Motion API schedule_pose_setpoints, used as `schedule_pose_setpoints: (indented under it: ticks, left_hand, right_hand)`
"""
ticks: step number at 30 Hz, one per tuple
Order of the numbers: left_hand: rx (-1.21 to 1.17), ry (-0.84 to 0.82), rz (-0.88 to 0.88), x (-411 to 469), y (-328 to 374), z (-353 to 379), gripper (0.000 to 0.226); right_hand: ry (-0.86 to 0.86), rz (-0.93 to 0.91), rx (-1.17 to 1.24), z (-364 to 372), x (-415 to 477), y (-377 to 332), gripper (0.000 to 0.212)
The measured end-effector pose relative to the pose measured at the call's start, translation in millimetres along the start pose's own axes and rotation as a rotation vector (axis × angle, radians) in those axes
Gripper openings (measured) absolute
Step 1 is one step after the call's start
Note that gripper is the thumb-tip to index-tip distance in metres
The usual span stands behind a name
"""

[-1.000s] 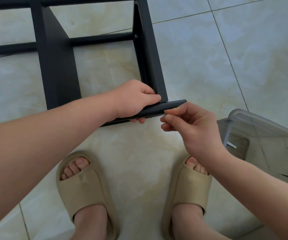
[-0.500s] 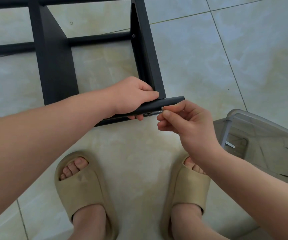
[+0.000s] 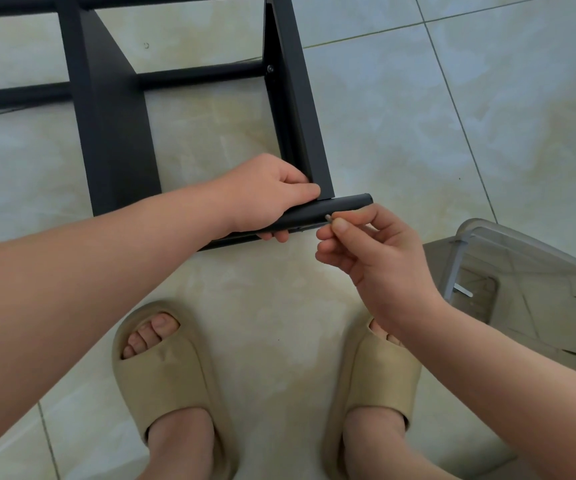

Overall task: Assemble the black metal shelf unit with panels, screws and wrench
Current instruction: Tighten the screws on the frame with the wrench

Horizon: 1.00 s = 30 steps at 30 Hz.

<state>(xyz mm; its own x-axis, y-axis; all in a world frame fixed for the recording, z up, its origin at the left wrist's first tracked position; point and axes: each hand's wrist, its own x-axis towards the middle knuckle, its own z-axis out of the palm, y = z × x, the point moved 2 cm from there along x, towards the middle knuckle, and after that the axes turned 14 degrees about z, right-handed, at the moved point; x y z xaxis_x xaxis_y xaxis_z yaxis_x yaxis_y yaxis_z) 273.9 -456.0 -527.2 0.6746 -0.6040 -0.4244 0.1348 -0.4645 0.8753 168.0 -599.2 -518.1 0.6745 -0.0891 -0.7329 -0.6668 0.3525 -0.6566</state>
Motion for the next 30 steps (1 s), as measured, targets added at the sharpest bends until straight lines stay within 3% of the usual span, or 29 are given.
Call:
schedule_pose_setpoints:
  ticks: [8, 14, 17, 20, 24, 30]
  left_hand:
    - [0.003, -0.004, -0.012, -1, 1, -1, 0.034]
    - [-0.011, 0.002, -0.012, 0, 1, -1, 0.034]
    - [-0.006, 0.0, -0.019, -1, 2, -2, 0.034]
    - [-0.01, -0.008, -0.022, -1, 4, -2, 0.033]
    - [-0.016, -0.004, -0.019, 0, 4, -4, 0.031]
    - [-0.059, 0.007, -0.037, 1, 3, -6, 0.032]
  right_hand:
    - [0.134, -0.217, -0.497, 1, 0, -6, 0.026]
    - [0.146, -0.117, -0.382, 5, 5, -15, 0.019]
    - [0.214, -0.069, -0.471, 4, 4, -23, 0.019]
    - [0.311, -0.115, -0.788, -2, 3, -33, 0.033]
    - [0.41, -0.335, -1.186, -6, 9, -43, 0.037]
    - [0.205, -0.375, -1.163, -14, 25, -42, 0.031]
